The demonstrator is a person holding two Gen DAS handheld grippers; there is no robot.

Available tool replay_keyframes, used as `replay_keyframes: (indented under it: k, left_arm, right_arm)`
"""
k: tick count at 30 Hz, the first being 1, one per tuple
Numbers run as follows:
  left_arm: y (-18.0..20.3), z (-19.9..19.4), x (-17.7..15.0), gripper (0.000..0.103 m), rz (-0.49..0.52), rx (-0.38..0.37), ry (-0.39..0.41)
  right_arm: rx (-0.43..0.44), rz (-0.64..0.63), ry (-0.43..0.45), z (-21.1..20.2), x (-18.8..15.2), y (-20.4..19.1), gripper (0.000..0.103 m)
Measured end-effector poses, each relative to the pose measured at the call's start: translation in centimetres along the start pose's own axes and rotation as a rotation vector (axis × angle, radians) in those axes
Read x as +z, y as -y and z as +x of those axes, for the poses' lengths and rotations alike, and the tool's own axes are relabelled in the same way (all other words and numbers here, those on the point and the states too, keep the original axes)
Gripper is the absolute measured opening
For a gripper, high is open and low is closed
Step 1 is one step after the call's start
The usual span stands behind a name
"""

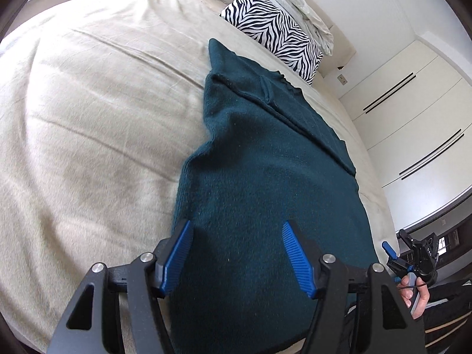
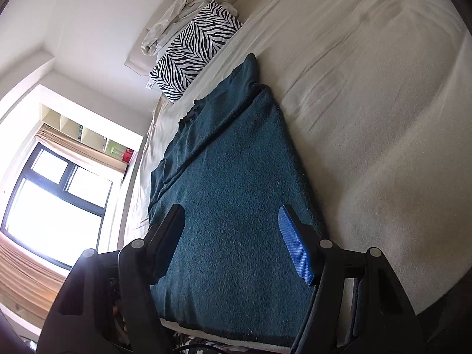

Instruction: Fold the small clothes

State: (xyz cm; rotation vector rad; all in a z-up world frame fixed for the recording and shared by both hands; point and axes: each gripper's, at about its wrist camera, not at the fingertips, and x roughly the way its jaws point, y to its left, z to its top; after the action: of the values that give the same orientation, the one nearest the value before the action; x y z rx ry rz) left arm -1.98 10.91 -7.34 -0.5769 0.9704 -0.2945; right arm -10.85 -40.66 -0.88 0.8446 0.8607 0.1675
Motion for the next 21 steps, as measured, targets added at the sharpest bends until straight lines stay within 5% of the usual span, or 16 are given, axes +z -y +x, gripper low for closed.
replay_keyframes:
  k: [10, 21]
  left_arm:
    - [0.7, -1.7, -2.7, 0.066, 0.024, -0.022, -0.069]
    - [-0.2, -2.6, -4.4, 0.066, 0.003, -0.061, -0.126]
  right_arm:
    - [-0.149, -0.049, -0.038, -4.0, -2.7, 1.0, 0.065]
    - [-0.134, 0.006, -0.082, -5.2, -4.5, 3.8, 0.065]
